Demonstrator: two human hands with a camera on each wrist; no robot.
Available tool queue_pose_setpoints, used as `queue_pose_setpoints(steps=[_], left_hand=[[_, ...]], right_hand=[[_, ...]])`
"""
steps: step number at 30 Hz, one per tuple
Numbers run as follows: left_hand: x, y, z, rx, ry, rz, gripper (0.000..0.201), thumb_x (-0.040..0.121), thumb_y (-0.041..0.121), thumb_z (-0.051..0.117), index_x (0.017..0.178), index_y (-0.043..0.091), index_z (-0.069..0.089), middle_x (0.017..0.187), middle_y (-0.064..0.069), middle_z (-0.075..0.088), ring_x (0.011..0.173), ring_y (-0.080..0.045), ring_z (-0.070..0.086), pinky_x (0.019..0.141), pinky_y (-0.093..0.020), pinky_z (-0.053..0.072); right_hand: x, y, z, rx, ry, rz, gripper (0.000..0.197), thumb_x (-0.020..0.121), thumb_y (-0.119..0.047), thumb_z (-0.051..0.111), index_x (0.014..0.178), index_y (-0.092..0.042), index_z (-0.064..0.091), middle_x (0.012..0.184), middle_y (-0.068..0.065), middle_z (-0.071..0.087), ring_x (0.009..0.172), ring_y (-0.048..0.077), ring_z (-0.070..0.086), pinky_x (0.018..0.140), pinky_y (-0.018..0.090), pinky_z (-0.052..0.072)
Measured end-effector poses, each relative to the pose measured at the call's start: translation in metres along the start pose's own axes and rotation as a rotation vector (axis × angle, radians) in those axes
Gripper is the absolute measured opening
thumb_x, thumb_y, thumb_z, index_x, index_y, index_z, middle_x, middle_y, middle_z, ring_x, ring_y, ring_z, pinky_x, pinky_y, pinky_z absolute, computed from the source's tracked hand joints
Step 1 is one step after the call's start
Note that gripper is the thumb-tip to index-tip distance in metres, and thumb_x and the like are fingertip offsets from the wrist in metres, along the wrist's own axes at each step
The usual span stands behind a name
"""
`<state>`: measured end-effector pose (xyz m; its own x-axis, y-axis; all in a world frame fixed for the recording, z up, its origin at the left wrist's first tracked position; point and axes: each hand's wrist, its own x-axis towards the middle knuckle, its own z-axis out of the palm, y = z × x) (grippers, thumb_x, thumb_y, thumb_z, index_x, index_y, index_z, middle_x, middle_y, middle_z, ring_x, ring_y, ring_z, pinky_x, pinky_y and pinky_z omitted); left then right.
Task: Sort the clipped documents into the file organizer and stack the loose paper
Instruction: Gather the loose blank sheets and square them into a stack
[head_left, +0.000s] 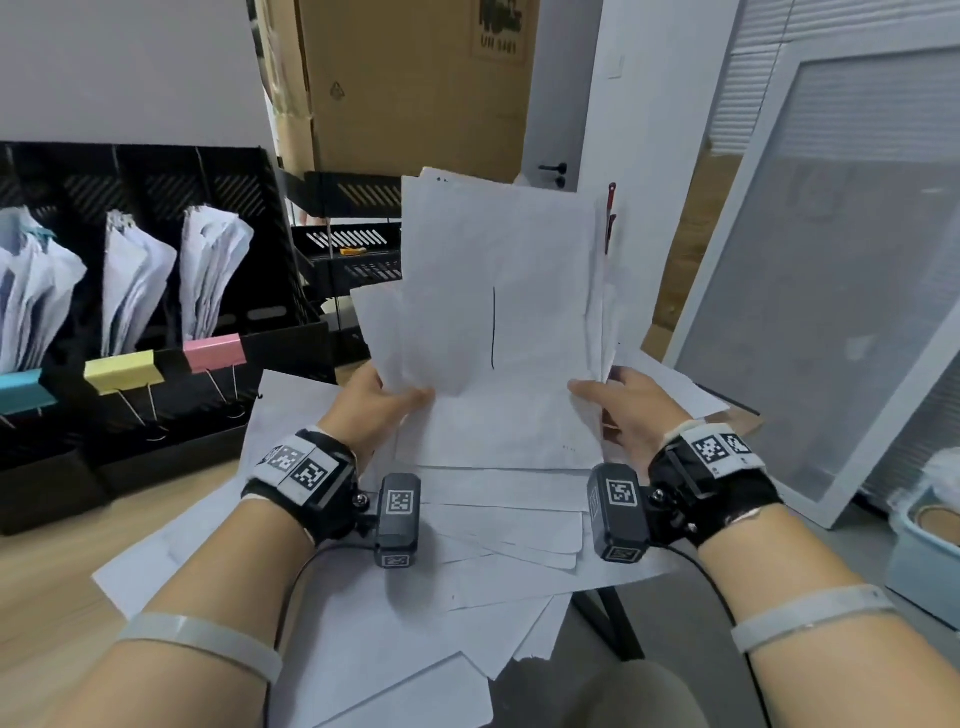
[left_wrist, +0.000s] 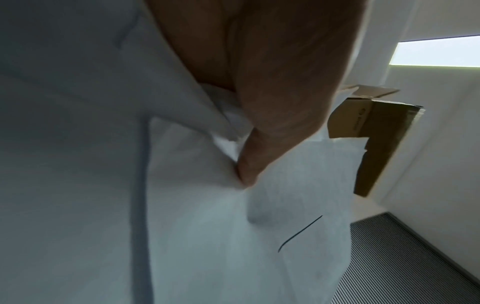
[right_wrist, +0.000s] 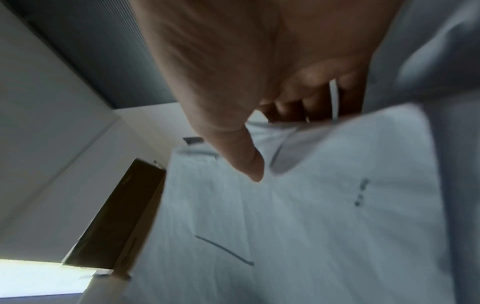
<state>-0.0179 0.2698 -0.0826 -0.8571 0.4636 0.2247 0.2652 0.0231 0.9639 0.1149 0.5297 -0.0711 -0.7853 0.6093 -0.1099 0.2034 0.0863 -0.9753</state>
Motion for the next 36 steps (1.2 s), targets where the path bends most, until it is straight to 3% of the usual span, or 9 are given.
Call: queue_pose_setpoints(steps=[2,6,8,10,12,17,27,31,36], left_hand=[[-0.001,0.015,0.001,-0.024,0.018,0.090,0.033,0.089,0.003,0.071,0.121,0.010,0.068,0.115,-0.006,0.076,0.108,-0.024,0.072,0.094,-0.036,0.057],[0.006,0.055,-0.001,-0.079,0.117,0.255,0.027,0.081,0.012,0.076,0.103,0.028,0.075,0.111,-0.007,0.076,0.107,-0.028,0.072,0.096,-0.047,0.057],[0.010,0.074,-0.005,-0.083,0.155,0.315,0.029,0.081,0.014,0.079,0.108,0.023,0.074,0.111,-0.006,0.076,0.105,-0.026,0.073,0.093,-0.046,0.059],[0.010,0.084,-0.007,-0.098,0.173,0.337,0.036,0.082,0.012,0.082,0.116,0.013,0.071,0.111,-0.006,0.077,0.102,-0.022,0.075,0.089,-0.040,0.061],[0.007,0.081,-0.007,-0.109,0.168,0.307,0.037,0.081,0.008,0.083,0.116,0.010,0.071,0.109,-0.005,0.078,0.100,-0.020,0.075,0.090,-0.039,0.061],[0.001,0.064,-0.007,-0.140,0.167,0.241,0.031,0.076,0.011,0.087,0.103,0.018,0.075,0.105,-0.002,0.079,0.100,-0.021,0.076,0.095,-0.045,0.059],[0.004,0.068,0.004,-0.215,0.207,0.259,0.028,0.074,0.024,0.089,0.098,0.023,0.076,0.105,-0.003,0.079,0.101,-0.024,0.075,0.094,-0.048,0.059],[0.008,0.051,0.009,-0.198,0.192,0.211,0.055,0.061,0.053,0.088,0.106,0.024,0.074,0.109,0.001,0.078,0.105,-0.019,0.074,0.097,-0.048,0.057],[0.012,0.054,0.019,-0.127,0.215,0.296,0.084,0.061,0.064,0.084,0.125,0.014,0.060,0.114,0.004,0.074,0.104,-0.007,0.072,0.084,-0.025,0.057]], right_hand=[[-0.003,-0.025,0.005,-0.043,0.030,-0.125,0.072,0.057,-0.049,0.079,0.119,-0.019,0.056,0.116,0.006,0.067,0.108,0.029,0.065,0.100,0.052,0.051],[-0.019,-0.083,0.015,-0.087,0.161,-0.389,0.058,0.081,-0.033,0.065,0.133,-0.014,0.046,0.132,0.006,0.057,0.122,0.026,0.055,0.108,0.044,0.043],[-0.025,-0.101,0.018,-0.074,0.231,-0.502,0.029,0.091,-0.021,0.060,0.117,-0.014,0.050,0.113,0.002,0.058,0.106,0.019,0.057,0.098,0.033,0.043],[-0.028,-0.106,0.021,-0.088,0.271,-0.566,0.035,0.091,-0.025,0.059,0.122,-0.010,0.049,0.109,0.001,0.055,0.102,0.019,0.054,0.101,0.037,0.043],[-0.031,-0.102,0.026,-0.081,0.252,-0.579,0.055,0.089,-0.028,0.059,0.137,-0.008,0.041,0.112,-0.001,0.052,0.106,0.018,0.050,0.110,0.044,0.040],[-0.036,-0.080,0.028,-0.039,0.150,-0.549,0.042,0.088,-0.017,0.067,0.123,-0.008,0.045,0.105,-0.003,0.060,0.102,0.020,0.058,0.097,0.034,0.046],[-0.029,-0.060,0.023,0.185,0.031,-0.494,0.065,0.075,-0.028,0.076,0.133,-0.018,0.048,0.125,0.000,0.067,0.116,0.019,0.065,0.103,0.048,0.050],[-0.033,-0.036,0.018,0.139,-0.087,-0.414,0.041,0.085,-0.010,0.070,0.125,-0.017,0.060,0.117,0.001,0.073,0.109,0.019,0.069,0.101,0.046,0.052],[-0.033,-0.029,0.010,0.134,-0.160,-0.373,0.035,0.090,-0.007,0.067,0.124,-0.015,0.064,0.118,0.002,0.074,0.111,0.022,0.069,0.101,0.045,0.051]])
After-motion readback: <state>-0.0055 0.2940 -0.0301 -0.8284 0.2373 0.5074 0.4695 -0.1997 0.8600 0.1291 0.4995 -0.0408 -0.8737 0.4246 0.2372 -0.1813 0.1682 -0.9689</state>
